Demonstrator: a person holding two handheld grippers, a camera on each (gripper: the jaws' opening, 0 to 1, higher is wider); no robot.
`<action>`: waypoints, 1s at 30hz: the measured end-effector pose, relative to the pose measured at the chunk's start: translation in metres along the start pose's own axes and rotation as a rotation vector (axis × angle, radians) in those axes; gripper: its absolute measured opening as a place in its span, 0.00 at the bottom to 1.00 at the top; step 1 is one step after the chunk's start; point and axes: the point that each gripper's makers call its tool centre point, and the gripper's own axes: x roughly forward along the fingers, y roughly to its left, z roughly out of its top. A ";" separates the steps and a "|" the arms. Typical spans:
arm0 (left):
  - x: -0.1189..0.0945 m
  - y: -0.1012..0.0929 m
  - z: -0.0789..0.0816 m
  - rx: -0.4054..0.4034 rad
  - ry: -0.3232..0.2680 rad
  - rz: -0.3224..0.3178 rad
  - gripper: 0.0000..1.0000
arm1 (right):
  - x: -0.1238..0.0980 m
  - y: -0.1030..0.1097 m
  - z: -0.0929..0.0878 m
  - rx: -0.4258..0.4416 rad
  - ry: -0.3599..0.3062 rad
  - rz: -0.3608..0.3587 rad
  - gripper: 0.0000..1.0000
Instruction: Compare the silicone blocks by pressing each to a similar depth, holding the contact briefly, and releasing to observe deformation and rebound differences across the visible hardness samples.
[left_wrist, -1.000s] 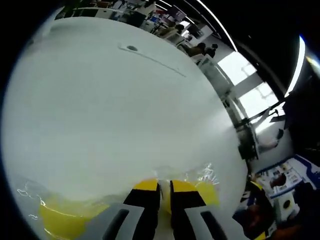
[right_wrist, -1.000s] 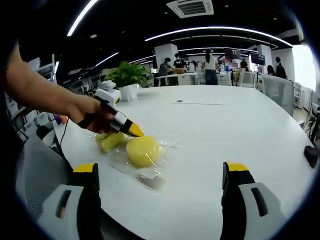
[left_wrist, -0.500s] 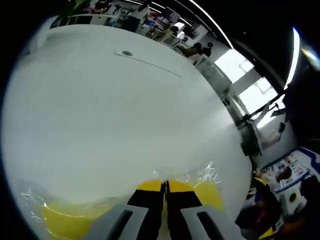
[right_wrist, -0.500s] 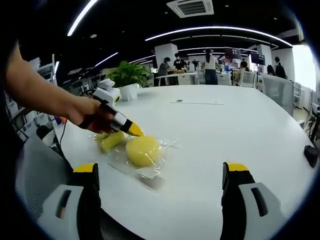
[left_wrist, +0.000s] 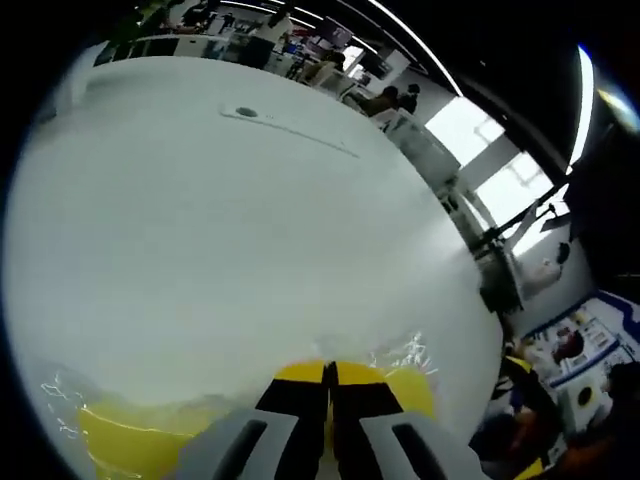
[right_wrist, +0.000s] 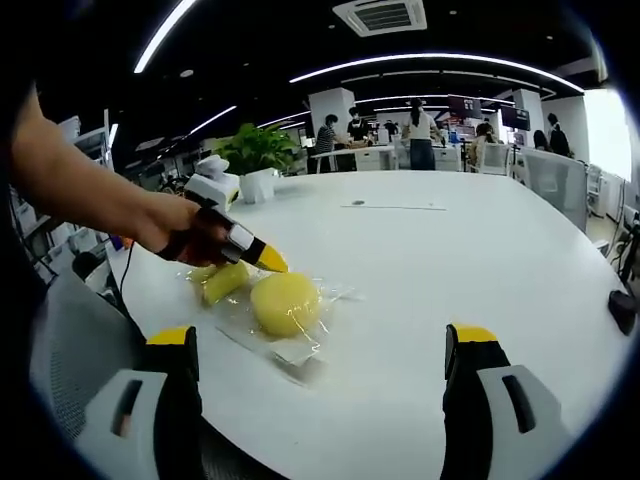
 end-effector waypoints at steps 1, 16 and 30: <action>0.000 -0.001 0.001 0.004 -0.008 -0.002 0.00 | 0.000 0.000 0.000 -0.001 0.000 0.000 0.96; -0.019 -0.050 0.031 0.072 -0.169 -0.148 0.00 | 0.000 0.000 -0.001 -0.018 0.009 0.003 0.96; -0.034 -0.075 0.042 0.191 -0.200 -0.200 0.00 | 0.001 0.002 -0.002 -0.049 0.022 0.015 0.96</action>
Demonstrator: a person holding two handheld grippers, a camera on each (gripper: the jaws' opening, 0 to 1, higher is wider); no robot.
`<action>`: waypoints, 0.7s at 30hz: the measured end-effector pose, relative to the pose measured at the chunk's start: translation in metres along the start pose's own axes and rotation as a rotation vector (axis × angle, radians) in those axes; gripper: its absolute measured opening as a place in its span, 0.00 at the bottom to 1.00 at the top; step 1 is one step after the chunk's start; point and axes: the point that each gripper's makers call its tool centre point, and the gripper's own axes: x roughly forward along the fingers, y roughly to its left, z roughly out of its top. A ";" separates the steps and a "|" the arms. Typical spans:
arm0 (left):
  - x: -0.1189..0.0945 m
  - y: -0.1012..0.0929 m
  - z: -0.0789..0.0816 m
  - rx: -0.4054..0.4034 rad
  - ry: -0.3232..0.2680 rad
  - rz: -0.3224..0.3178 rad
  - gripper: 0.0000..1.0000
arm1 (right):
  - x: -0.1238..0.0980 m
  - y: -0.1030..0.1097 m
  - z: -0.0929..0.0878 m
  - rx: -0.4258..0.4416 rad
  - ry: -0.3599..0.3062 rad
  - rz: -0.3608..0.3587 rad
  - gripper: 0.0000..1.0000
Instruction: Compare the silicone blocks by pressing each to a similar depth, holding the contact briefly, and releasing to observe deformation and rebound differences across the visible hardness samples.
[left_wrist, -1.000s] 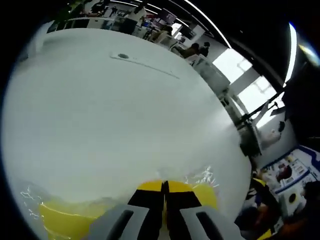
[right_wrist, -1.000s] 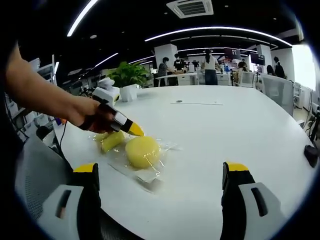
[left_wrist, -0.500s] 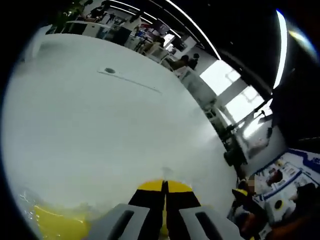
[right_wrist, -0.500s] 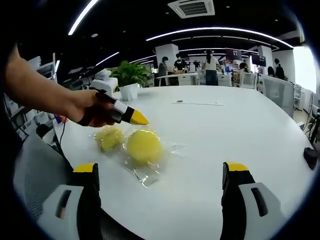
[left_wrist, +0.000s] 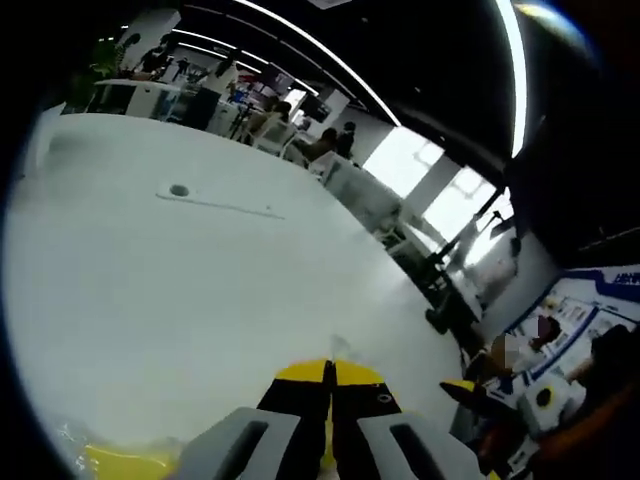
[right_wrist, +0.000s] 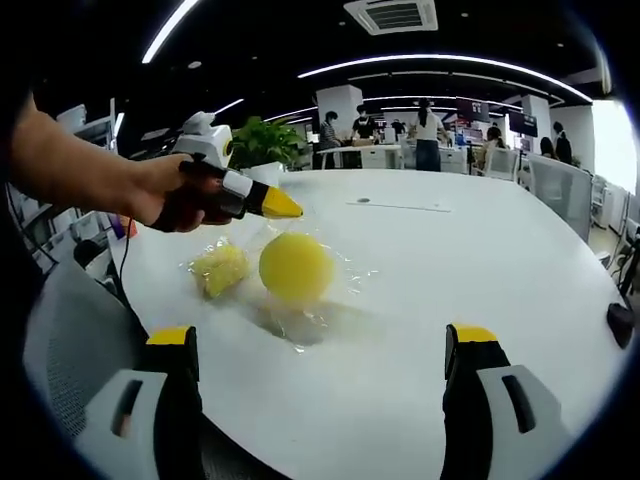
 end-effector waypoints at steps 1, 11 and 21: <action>-0.001 -0.002 0.003 0.012 -0.002 -0.004 0.00 | 0.000 0.000 0.000 -0.002 0.001 0.001 0.96; -0.015 -0.018 0.030 0.178 -0.038 -0.027 0.00 | 0.000 0.002 -0.001 -0.005 0.010 0.007 0.96; -0.031 -0.032 0.057 0.261 -0.097 -0.039 0.00 | -0.001 0.003 -0.001 -0.012 0.009 0.003 0.96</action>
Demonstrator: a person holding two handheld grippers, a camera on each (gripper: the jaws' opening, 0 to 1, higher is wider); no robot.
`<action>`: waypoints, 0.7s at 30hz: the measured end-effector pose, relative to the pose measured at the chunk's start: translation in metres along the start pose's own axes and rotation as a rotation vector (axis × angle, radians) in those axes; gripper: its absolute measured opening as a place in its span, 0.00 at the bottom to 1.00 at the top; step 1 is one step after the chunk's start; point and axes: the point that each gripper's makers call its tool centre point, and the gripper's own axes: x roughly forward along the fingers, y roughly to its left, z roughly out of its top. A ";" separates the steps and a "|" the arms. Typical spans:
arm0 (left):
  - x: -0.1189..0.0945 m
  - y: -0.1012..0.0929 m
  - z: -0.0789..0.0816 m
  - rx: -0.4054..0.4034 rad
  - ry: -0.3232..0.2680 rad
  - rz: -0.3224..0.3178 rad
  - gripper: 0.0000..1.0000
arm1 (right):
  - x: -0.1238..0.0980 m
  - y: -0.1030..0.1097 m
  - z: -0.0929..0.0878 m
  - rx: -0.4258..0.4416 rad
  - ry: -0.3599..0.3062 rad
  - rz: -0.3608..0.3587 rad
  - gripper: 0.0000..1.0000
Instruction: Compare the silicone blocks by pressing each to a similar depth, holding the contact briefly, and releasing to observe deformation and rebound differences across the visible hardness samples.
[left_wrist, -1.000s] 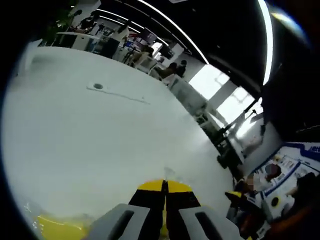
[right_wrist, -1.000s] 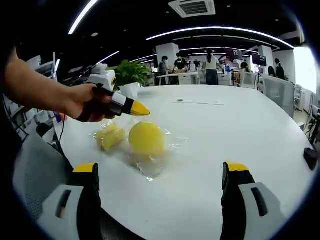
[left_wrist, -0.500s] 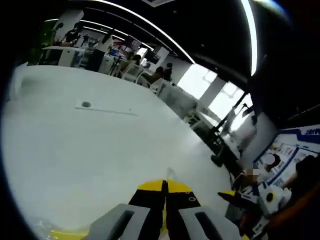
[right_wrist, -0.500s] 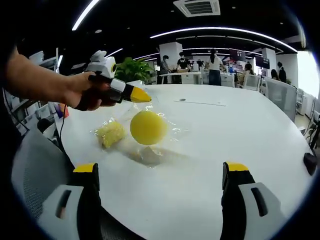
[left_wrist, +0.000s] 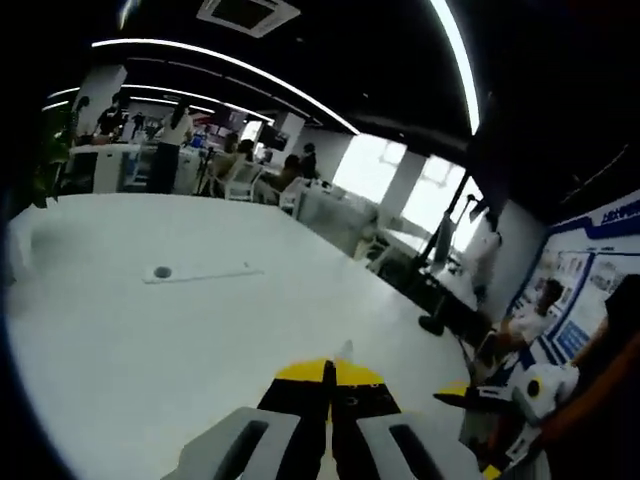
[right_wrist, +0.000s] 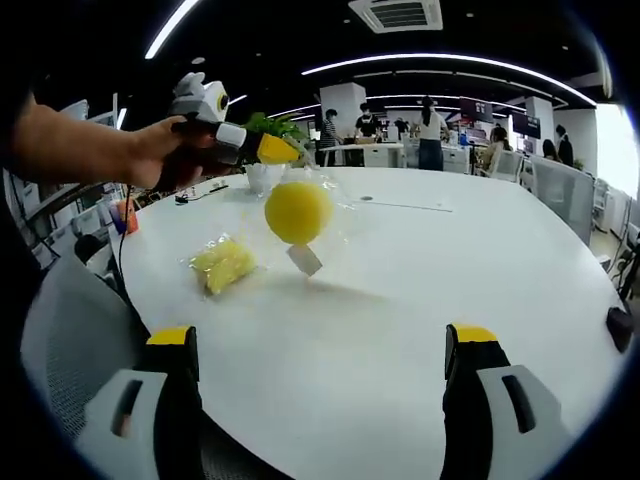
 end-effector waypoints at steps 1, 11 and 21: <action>-0.001 -0.001 0.003 0.009 -0.008 -0.002 0.00 | 0.000 0.000 0.000 0.000 0.000 0.000 0.96; -0.015 -0.022 0.046 0.088 -0.103 -0.052 0.00 | 0.000 0.001 0.000 -0.006 0.004 0.003 0.96; -0.035 -0.049 0.073 0.070 -0.180 -0.153 0.00 | -0.006 -0.002 0.020 0.028 -0.071 0.030 0.96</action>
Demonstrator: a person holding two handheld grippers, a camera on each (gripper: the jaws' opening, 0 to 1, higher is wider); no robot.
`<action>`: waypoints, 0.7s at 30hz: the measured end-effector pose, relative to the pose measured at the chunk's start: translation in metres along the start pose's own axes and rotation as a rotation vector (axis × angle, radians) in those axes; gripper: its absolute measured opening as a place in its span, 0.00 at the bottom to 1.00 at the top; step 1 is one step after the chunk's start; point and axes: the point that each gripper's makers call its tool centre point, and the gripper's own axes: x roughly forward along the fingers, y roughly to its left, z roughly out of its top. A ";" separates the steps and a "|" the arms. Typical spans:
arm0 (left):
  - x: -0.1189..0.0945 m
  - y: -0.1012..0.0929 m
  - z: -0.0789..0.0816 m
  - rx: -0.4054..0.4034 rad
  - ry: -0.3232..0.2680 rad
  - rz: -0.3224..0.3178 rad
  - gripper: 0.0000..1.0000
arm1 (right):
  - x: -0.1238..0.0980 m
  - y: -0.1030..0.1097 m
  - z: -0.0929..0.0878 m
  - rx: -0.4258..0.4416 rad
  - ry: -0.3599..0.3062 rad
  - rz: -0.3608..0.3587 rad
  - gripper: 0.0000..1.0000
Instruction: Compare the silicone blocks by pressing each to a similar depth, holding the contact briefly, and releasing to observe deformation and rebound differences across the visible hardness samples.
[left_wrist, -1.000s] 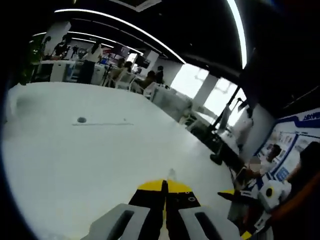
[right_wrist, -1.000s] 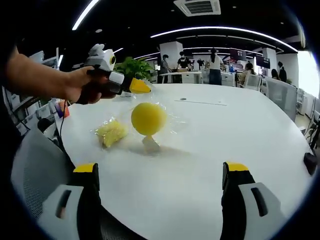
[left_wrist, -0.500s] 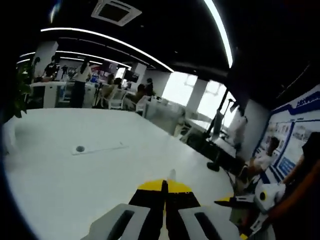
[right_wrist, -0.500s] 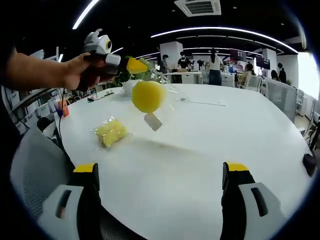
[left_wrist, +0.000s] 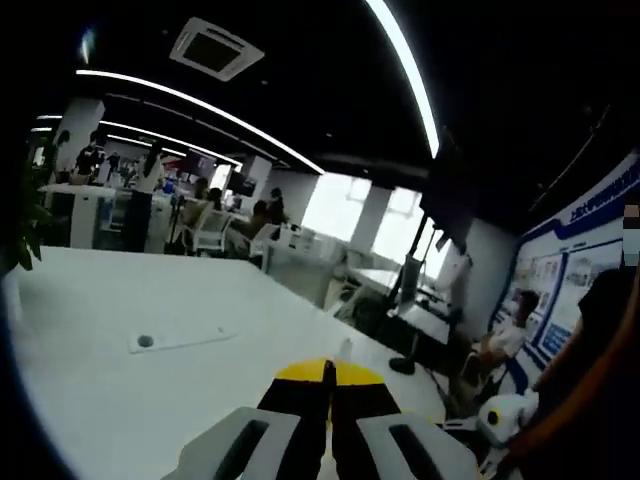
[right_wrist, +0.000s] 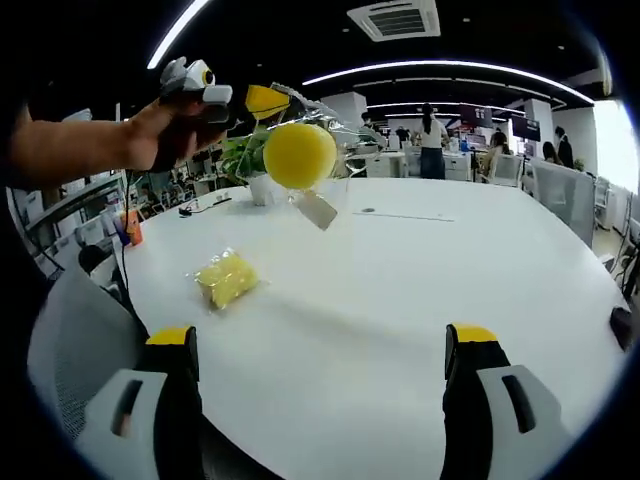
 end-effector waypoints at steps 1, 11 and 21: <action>-0.002 -0.003 0.001 0.003 -0.004 -0.010 0.00 | -0.001 -0.004 0.004 -0.015 -0.008 -0.001 0.96; -0.015 -0.038 0.005 0.009 -0.007 -0.107 0.00 | -0.005 -0.001 0.081 0.071 -0.133 0.230 0.93; -0.023 -0.060 0.014 0.003 -0.030 -0.160 0.00 | 0.002 0.005 0.129 -0.019 -0.221 0.343 0.96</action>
